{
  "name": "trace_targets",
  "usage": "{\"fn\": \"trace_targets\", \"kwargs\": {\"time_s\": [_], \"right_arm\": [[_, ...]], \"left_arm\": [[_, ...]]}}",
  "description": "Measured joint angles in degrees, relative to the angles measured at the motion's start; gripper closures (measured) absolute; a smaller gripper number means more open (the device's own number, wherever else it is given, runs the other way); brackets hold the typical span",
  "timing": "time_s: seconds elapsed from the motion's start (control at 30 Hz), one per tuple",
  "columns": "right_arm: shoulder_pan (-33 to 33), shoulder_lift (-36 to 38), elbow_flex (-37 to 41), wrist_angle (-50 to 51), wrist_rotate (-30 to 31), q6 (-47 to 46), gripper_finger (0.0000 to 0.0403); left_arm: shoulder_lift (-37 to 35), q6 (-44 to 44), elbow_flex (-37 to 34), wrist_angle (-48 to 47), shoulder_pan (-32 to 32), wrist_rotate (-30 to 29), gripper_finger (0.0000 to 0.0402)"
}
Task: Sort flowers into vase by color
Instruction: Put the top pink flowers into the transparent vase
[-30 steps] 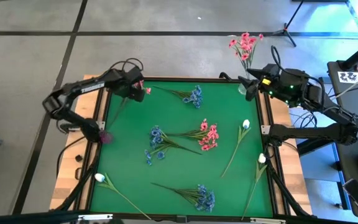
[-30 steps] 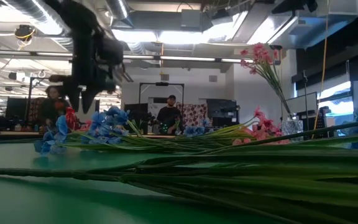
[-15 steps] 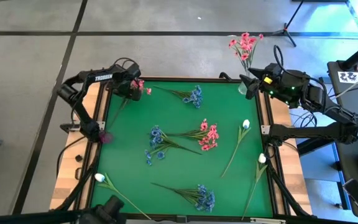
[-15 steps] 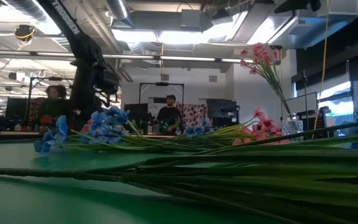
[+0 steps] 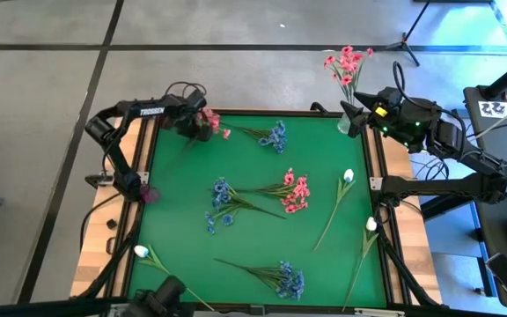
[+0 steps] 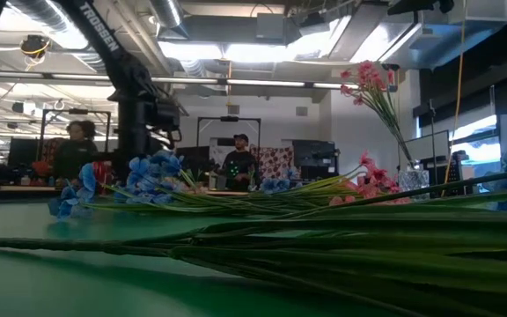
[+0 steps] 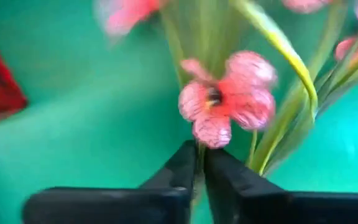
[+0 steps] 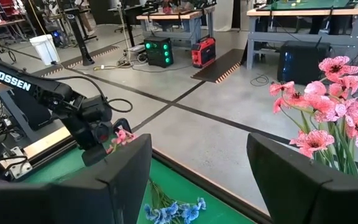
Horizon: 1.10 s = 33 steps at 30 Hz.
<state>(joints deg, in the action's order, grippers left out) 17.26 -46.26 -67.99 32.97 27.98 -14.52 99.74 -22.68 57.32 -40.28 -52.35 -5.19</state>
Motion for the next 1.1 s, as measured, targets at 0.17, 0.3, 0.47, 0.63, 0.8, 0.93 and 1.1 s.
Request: {"fn": "trace_targets", "kwargs": {"time_s": [0.17,0.3,0.47,0.63,0.8,0.93,1.1], "right_arm": [[0.0,0.9,0.0,-0.3,-0.5,1.6,0.0139],[0.0,1.5,0.0,-4.9,-2.4,4.9,0.0139],[0.0,-1.1,0.0,-12.3,-10.2,6.7,0.0139],[0.0,-6.9,0.0,-15.8,-18.9,5.4,0.0139],[-2.1,-14.0,0.0,-18.2,-26.4,2.4,0.0139],[-5.4,-19.5,0.0,-21.8,-26.1,2.8,0.0139],[-8.2,-24.8,0.0,-29.7,-27.3,0.3,0.0139]], "left_arm": [[-2.6,-1.4,-0.1,1.6,4.6,0.5,0.0394],[-8.6,-4.3,-0.1,6.3,9.4,0.3,0.0398],[-18.6,-7.1,-0.1,17.7,16.0,0.2,0.0398],[-26.0,-7.1,0.0,32.0,22.7,0.0,0.0399],[-28.6,-7.0,0.0,46.9,29.8,-0.1,0.0399],[-28.3,-3.6,0.0,55.6,35.7,0.0,0.0399],[-27.0,-1.9,0.0,58.1,41.3,-2.8,0.0399]]}}
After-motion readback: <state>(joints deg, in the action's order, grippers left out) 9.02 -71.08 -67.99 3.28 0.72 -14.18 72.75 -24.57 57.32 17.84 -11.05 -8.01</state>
